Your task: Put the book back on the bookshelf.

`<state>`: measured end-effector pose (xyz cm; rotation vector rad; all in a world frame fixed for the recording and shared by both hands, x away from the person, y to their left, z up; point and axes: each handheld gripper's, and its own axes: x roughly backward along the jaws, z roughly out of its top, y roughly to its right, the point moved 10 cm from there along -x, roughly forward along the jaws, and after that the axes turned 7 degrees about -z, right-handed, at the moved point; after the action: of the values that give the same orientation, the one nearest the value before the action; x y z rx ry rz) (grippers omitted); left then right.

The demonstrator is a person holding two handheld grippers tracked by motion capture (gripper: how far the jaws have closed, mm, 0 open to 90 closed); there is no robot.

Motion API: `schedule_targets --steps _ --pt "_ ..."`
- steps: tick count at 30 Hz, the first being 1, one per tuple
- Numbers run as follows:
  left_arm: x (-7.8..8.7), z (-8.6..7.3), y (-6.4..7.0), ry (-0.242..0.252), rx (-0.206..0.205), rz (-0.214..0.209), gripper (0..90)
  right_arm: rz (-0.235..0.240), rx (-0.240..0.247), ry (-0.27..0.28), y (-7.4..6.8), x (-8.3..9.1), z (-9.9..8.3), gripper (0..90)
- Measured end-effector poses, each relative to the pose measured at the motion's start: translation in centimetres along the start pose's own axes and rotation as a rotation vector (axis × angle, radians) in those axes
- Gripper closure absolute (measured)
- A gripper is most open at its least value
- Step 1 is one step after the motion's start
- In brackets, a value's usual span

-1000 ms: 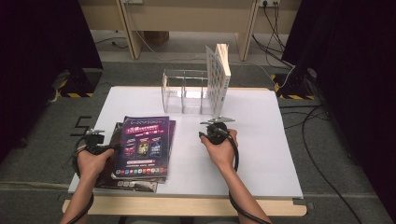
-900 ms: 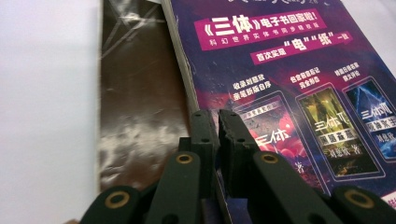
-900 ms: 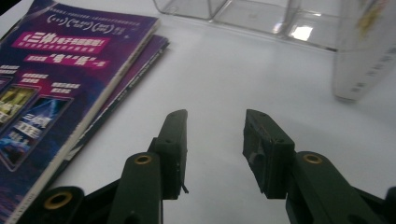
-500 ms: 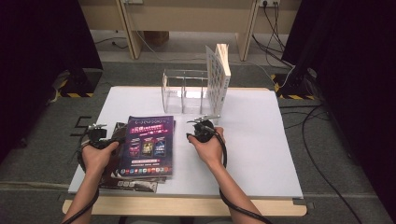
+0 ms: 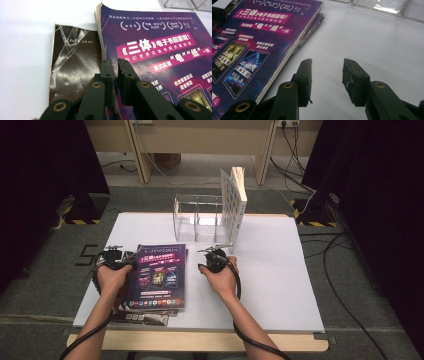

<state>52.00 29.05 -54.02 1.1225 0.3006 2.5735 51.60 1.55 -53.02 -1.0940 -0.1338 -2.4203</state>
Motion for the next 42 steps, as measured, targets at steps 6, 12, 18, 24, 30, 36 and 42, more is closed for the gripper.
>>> schedule_targets --steps 6,12,18,24,30,36,42 --pt "0.1 0.1 0.3 -0.002 -0.083 0.025 82.4 0.014 0.002 -0.009 -0.7 -0.5 0.3 59.6" --pt "0.2 0.4 0.5 0.005 -0.090 0.024 82.6 0.024 0.012 -0.017 -1.5 -0.9 0.5 59.4" --pt "-0.1 0.4 1.0 -0.012 -0.145 0.019 83.4 0.032 0.010 -0.024 -1.7 -1.5 0.6 59.3" --pt "-0.7 0.0 1.7 -0.027 -0.154 0.001 83.2 0.094 -0.016 -0.035 -2.6 -2.4 0.7 58.1" --pt "-0.8 -0.3 2.1 -0.036 -0.174 0.001 83.1 0.144 -0.057 -0.059 -3.0 -3.3 0.6 56.8" --pt "-0.8 -0.5 2.4 -0.035 -0.179 -0.002 82.9 0.173 -0.088 -0.082 -3.2 -3.9 0.4 55.4" --pt "-0.8 -0.5 2.5 -0.040 -0.186 0.007 82.8 0.196 -0.131 -0.096 -3.4 -4.2 0.3 54.4"
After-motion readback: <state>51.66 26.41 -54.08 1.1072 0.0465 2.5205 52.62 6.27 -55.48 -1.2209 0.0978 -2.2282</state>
